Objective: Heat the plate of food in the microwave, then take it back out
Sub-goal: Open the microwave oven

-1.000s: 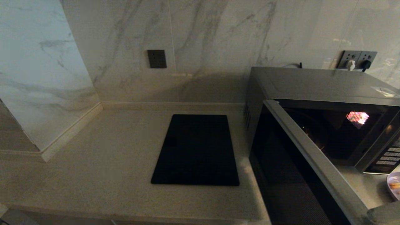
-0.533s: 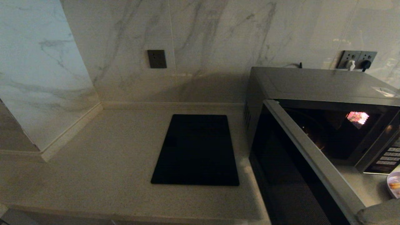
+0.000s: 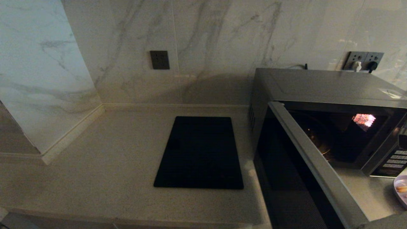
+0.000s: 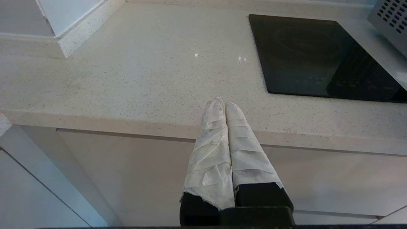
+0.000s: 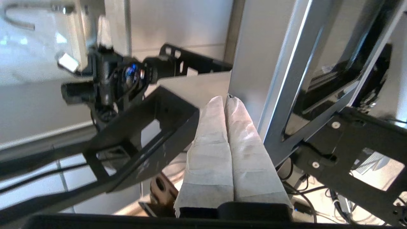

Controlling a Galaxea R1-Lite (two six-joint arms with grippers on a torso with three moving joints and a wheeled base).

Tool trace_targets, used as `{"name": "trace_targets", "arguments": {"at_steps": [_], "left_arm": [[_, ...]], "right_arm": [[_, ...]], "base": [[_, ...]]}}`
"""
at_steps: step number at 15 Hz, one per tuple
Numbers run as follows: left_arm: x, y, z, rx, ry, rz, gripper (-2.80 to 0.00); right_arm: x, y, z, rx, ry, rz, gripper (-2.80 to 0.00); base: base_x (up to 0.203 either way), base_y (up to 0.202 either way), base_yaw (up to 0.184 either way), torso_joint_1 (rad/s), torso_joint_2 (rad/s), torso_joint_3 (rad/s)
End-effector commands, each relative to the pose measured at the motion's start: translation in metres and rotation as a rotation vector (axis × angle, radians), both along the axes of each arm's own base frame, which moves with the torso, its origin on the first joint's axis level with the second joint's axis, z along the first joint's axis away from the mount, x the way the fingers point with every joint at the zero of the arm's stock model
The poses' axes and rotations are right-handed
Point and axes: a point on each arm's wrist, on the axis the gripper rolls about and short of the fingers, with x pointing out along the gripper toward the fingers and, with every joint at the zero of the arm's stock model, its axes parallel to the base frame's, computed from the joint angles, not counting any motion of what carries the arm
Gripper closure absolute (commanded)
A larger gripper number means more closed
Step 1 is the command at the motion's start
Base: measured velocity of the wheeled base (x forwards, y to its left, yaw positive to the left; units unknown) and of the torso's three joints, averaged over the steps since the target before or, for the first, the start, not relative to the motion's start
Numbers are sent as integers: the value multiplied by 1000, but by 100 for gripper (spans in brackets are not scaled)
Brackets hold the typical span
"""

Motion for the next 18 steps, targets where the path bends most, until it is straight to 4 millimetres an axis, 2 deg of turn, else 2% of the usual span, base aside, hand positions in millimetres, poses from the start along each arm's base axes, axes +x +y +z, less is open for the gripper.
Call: {"name": "trace_targets", "arguments": {"at_steps": [1,7,10,13,18], "left_arm": [[0,0,0,-1,0,1,0],[0,0,0,-1,1,1,0],[0,0,0,-1,0,1,0],[0,0,0,-1,0,1,0],[0,0,0,-1,1,1,0]], "right_arm": [[0,3,-3,-2,35,25,0],[5,18,-14,34,30,112,0],[10,31,-13,60,-5,157,0],[14,38,-2,138,-91,180,0],[5,30,31,240,-204,188,0]], "base": [[0,0,0,0,0,0],[0,0,0,0,0,0],[0,0,0,0,0,0],[0,0,0,0,0,0],[0,0,0,0,0,0]]}}
